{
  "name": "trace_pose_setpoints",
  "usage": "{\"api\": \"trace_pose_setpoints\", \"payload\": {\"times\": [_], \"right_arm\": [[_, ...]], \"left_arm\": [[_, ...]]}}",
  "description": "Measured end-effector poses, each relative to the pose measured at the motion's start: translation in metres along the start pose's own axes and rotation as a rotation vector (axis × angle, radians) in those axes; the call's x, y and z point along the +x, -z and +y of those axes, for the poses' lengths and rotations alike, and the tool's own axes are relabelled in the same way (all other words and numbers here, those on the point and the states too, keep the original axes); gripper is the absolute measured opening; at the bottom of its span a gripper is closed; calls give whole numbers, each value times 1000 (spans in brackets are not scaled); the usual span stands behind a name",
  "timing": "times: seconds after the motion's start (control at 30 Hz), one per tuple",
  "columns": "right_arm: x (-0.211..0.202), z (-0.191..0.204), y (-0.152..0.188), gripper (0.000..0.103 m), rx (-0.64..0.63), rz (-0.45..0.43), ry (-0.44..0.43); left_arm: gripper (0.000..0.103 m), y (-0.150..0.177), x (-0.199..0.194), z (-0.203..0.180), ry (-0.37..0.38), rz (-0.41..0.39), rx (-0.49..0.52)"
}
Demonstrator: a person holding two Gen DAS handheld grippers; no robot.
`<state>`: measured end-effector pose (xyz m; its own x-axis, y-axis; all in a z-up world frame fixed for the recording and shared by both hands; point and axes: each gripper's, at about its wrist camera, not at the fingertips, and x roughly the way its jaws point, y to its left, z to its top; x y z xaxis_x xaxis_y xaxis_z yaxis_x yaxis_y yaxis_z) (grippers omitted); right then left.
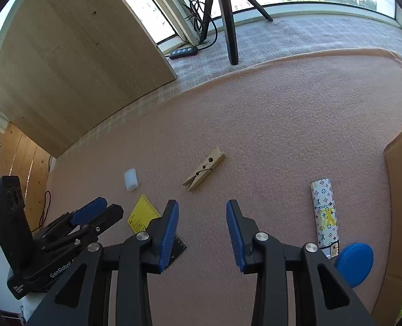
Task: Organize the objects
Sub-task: 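Move both tools toward the wooden clothespin and white cube, then grasp the white cube with the left tool while the right tool grasps the clothespin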
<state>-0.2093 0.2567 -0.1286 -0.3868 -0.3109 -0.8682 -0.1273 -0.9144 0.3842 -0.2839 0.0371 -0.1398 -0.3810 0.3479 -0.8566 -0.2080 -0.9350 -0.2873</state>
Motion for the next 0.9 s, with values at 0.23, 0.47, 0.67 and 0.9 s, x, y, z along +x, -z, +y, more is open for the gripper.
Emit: {"api": "trace_pose_setpoints", "payload": {"times": [0.23, 0.47, 0.67, 0.9], "right_arm": [[38, -6, -29, 33, 68, 49, 13], [57, 0, -45, 29, 51, 82, 56], [70, 15, -39, 23, -19, 100, 101], [68, 23, -26, 12, -108, 82, 116]], "left_arm": [[46, -19, 29, 8, -10, 26, -41], [44, -28, 47, 7, -22, 39, -32], [28, -28, 47, 18, -25, 29, -46], [10, -23, 44, 22, -27, 12, -29]]}}
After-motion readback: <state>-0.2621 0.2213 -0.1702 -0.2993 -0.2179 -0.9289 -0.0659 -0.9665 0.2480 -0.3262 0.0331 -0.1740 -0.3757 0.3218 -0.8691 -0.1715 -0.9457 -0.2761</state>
